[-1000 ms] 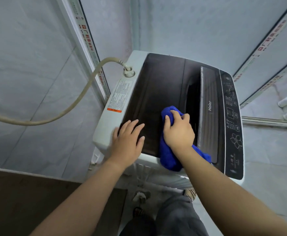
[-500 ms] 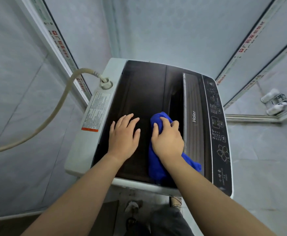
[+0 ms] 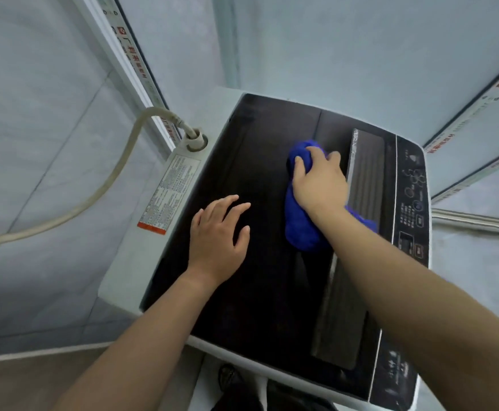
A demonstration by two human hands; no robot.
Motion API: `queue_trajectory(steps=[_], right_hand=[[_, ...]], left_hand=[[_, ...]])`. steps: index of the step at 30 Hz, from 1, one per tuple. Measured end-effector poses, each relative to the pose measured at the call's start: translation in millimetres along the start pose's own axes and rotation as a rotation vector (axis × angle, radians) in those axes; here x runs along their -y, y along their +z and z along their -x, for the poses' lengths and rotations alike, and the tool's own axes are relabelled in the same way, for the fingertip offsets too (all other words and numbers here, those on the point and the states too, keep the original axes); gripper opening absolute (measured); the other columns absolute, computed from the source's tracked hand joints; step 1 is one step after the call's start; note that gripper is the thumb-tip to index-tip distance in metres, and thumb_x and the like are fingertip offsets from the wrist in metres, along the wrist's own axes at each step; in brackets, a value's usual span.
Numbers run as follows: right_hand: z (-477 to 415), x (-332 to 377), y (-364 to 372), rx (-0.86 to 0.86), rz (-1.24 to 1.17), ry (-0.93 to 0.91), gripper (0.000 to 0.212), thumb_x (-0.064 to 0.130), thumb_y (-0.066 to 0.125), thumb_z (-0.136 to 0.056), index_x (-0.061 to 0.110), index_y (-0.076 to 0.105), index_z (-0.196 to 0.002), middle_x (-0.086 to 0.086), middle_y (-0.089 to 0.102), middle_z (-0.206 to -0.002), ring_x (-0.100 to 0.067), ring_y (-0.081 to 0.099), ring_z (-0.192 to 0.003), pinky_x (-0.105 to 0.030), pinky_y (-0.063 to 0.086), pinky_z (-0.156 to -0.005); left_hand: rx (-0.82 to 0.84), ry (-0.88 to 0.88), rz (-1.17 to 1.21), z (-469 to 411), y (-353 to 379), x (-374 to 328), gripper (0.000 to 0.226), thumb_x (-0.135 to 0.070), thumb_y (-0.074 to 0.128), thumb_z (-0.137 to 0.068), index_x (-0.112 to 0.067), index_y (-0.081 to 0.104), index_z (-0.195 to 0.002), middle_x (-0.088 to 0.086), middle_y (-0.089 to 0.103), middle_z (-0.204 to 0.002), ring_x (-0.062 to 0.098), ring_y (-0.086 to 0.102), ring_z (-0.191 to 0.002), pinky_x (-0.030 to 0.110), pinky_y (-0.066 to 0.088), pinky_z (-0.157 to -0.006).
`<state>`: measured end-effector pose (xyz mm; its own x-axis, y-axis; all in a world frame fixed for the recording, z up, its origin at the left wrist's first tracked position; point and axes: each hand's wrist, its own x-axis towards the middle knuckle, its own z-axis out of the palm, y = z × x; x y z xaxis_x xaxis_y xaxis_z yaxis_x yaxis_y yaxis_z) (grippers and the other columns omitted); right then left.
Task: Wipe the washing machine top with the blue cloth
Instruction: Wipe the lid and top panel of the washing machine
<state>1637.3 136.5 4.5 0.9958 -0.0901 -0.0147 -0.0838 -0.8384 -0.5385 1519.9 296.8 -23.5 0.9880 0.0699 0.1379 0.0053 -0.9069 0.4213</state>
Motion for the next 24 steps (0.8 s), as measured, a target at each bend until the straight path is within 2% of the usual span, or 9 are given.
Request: queue_trajectory(steps=[4, 7, 9, 10, 12, 14, 19, 22, 24], right_hand=[[65.9, -12.7, -0.2, 0.03, -0.056, -0.077, 0.037, 0.043, 0.042, -0.093, 0.026, 0.045, -0.125, -0.006, 0.044, -0.113, -0.021, 0.055, -0.079, -0.03, 0.043, -0.061], [54.6, -16.4, 2.4, 0.066, -0.075, -0.071, 0.037, 0.045, 0.04, -0.094, 0.029, 0.042, -0.127, 0.001, 0.042, -0.109, -0.005, 0.042, -0.068, -0.016, 0.027, -0.05], [21.9, -17.5, 2.7, 0.038, -0.07, -0.056, 0.037, 0.044, 0.04, -0.094, 0.028, 0.043, -0.127, -0.002, 0.042, -0.11, -0.011, 0.044, -0.07, -0.018, 0.024, -0.049], [2.6, -17.6, 1.9, 0.022, -0.072, -0.046, 0.037, 0.043, 0.04, -0.094, 0.026, 0.045, -0.126, -0.004, 0.043, -0.112, -0.017, 0.048, -0.074, -0.021, 0.027, -0.051], [-38.8, -18.2, 0.3, 0.01, -0.072, -0.037, 0.035, 0.042, 0.039, -0.094, 0.023, 0.047, -0.123, -0.009, 0.044, -0.114, -0.028, 0.056, -0.085, -0.029, 0.035, -0.062], [-76.0, -17.5, -1.8, 0.029, -0.055, -0.03, 0.035, 0.042, 0.039, -0.094, 0.021, 0.049, -0.121, -0.01, 0.044, -0.117, -0.032, 0.056, -0.091, -0.032, 0.035, -0.067], [-126.3, -11.7, -4.5, 0.046, -0.041, -0.054, 0.035, 0.039, 0.038, -0.095, 0.016, 0.05, -0.117, -0.012, 0.044, -0.12, -0.033, 0.056, -0.092, -0.033, 0.034, -0.065], [-94.9, -18.1, -5.9, 0.025, -0.099, -0.04, 0.035, 0.04, 0.04, -0.095, 0.02, 0.048, -0.122, -0.01, 0.044, -0.119, -0.027, 0.055, -0.088, -0.032, 0.034, -0.065], [-54.4, -28.4, -6.1, 0.029, -0.11, -0.103, 0.038, 0.042, 0.041, -0.094, 0.023, 0.046, -0.127, -0.006, 0.045, -0.114, -0.019, 0.05, -0.079, -0.03, 0.035, -0.063]], left_hand=[[0.009, -0.003, -0.013, -31.9, 7.2, -18.9, 0.044, -0.036, 0.043, -0.083, -0.019, 0.058, -0.121, 0.005, 0.054, -0.127, 0.025, 0.048, -0.118, 0.052, 0.039, -0.097], [0.037, -0.015, -0.013, -59.4, 19.8, -34.1, 0.044, -0.032, 0.044, -0.086, -0.019, 0.053, -0.127, 0.005, 0.048, -0.137, 0.024, 0.041, -0.127, 0.054, 0.032, -0.103], [0.041, -0.058, -0.035, -70.6, 27.6, -39.0, 0.044, -0.032, 0.043, -0.089, -0.022, 0.048, -0.132, 0.003, 0.042, -0.143, 0.02, 0.033, -0.133, 0.051, 0.024, -0.109], [0.042, -0.074, -0.058, -72.4, 30.4, -39.5, 0.044, -0.034, 0.041, -0.091, -0.025, 0.046, -0.133, 0.001, 0.04, -0.144, 0.018, 0.03, -0.135, 0.049, 0.021, -0.11], [0.035, -0.077, -0.082, -73.6, 32.8, -39.6, 0.045, -0.038, 0.036, -0.09, -0.028, 0.044, -0.134, -0.002, 0.039, -0.144, 0.016, 0.028, -0.135, 0.047, 0.019, -0.111], [0.031, -0.074, -0.084, -72.6, 33.1, -39.8, 0.046, -0.04, 0.034, -0.089, -0.028, 0.044, -0.133, -0.003, 0.04, -0.143, 0.015, 0.03, -0.134, 0.047, 0.02, -0.11], [0.012, -0.083, -0.08, -73.2, 32.3, -41.9, 0.045, -0.039, 0.036, -0.089, -0.028, 0.047, -0.131, -0.005, 0.042, -0.141, 0.014, 0.032, -0.132, 0.045, 0.021, -0.11], [0.01, -0.083, -0.072, -73.4, 31.4, -42.4, 0.046, -0.039, 0.037, -0.088, -0.028, 0.047, -0.131, -0.005, 0.043, -0.14, 0.013, 0.033, -0.131, 0.044, 0.021, -0.109], [0.005, -0.081, -0.079, -73.5, 31.7, -41.8, 0.046, -0.04, 0.038, -0.088, -0.028, 0.048, -0.131, -0.005, 0.043, -0.14, 0.013, 0.033, -0.131, 0.045, 0.022, -0.108]])
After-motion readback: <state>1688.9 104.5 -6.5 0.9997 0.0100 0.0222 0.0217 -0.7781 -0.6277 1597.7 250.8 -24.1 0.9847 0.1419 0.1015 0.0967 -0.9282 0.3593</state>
